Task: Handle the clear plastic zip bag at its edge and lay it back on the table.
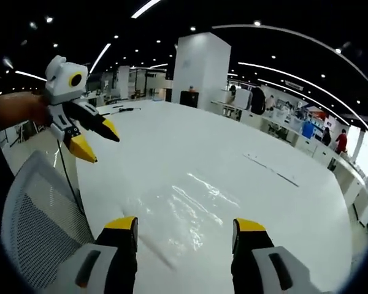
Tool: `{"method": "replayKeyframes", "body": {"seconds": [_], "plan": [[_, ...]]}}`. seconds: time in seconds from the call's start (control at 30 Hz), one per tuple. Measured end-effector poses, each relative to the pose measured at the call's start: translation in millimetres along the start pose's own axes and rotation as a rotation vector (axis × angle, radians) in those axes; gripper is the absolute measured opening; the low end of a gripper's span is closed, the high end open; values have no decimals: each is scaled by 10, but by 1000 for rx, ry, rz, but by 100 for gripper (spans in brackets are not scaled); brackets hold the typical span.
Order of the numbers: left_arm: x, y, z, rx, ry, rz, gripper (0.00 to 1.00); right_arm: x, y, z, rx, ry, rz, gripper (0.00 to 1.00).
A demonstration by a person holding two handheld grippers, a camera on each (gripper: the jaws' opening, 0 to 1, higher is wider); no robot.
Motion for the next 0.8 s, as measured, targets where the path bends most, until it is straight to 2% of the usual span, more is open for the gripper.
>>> {"method": "replayKeyframes", "body": {"seconds": [0.3, 0.47, 0.8], "plan": [[-58, -80, -185, 8, -39, 12, 49, 47, -238, -188, 17, 42, -25, 77], [-78, -125, -260, 27, -33, 30, 55, 38, -354, -300, 30, 67, -32, 84], [-40, -271, -326, 62, -86, 52, 62, 112, -593, -478, 36, 101, -74, 93]]}}
Point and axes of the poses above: the point that each gripper's makers call its tool centre point, and the gripper's own axes: y roughly forward along the fingers, x roughly to its right, z roughly out of its top, the point moved 1 cm from there along -y, roughly backward along the fingers, and after that the axes turned 9 degrees about -x, right-handed, at the moved point
